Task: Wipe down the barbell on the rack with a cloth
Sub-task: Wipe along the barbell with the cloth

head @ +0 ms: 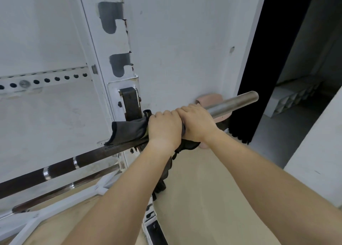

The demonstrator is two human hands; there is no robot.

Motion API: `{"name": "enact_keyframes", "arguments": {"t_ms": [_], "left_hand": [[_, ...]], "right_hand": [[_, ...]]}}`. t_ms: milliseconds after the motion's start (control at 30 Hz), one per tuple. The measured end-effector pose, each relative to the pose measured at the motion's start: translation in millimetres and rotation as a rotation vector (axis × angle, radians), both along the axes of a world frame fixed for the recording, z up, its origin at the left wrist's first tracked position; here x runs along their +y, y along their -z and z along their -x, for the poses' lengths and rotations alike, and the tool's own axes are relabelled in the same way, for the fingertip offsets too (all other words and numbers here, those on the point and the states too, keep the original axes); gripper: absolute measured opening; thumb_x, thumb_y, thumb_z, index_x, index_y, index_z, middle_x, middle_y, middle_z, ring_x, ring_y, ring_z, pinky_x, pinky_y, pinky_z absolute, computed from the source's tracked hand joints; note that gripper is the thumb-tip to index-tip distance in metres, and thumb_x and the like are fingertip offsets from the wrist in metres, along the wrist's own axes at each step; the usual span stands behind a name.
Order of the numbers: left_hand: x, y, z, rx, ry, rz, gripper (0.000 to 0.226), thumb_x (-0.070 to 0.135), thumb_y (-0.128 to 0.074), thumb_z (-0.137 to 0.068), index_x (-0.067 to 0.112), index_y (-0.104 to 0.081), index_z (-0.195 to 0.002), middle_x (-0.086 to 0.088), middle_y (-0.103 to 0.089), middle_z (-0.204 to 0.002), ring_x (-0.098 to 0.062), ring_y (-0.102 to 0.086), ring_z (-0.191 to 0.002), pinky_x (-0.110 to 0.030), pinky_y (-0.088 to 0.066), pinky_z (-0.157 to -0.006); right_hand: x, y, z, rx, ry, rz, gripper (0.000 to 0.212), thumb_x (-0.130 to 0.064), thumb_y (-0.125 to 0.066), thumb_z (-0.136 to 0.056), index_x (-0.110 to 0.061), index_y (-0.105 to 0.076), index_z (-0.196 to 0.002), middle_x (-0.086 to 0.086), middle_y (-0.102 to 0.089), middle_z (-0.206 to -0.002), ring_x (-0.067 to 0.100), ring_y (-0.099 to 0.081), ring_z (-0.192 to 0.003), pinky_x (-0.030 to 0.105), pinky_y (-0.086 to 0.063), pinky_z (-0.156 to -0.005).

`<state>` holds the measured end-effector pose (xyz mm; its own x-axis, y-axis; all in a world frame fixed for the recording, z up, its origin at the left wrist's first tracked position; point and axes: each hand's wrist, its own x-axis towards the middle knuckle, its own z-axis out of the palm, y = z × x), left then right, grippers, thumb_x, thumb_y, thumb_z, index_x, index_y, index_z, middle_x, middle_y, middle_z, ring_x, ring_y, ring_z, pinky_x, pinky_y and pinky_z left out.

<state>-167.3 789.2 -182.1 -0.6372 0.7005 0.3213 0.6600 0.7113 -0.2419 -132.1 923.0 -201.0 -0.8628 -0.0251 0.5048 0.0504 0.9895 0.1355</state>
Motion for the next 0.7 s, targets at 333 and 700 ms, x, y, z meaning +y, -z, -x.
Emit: {"name": "enact_keyframes", "arguments": {"t_ms": [333, 700], "left_hand": [[72, 21, -22, 0.165, -0.260, -0.009, 0.034, 0.027, -0.066, -0.085, 0.009, -0.050, -0.110, -0.007, -0.065, -0.101, -0.026, -0.063, -0.091, -0.036, -0.043, -0.078], [200, 9, -39, 0.095, -0.115, -0.034, 0.045, 0.029, -0.067, -0.079, 0.013, -0.047, -0.116, -0.004, -0.062, -0.099, -0.026, -0.063, -0.078, -0.035, -0.036, -0.054]], "right_hand": [[76, 18, 7, 0.220, -0.332, -0.057, 0.032, -0.026, -0.073, -0.062, -0.013, -0.063, -0.090, 0.000, -0.064, -0.075, 0.023, -0.060, -0.067, 0.035, -0.051, -0.082], [221, 20, -36, 0.068, -0.094, -0.146, 0.063, -0.022, -0.075, -0.070, -0.011, -0.049, -0.126, 0.006, -0.064, -0.105, 0.028, -0.062, -0.103, 0.053, -0.027, -0.115]]}}
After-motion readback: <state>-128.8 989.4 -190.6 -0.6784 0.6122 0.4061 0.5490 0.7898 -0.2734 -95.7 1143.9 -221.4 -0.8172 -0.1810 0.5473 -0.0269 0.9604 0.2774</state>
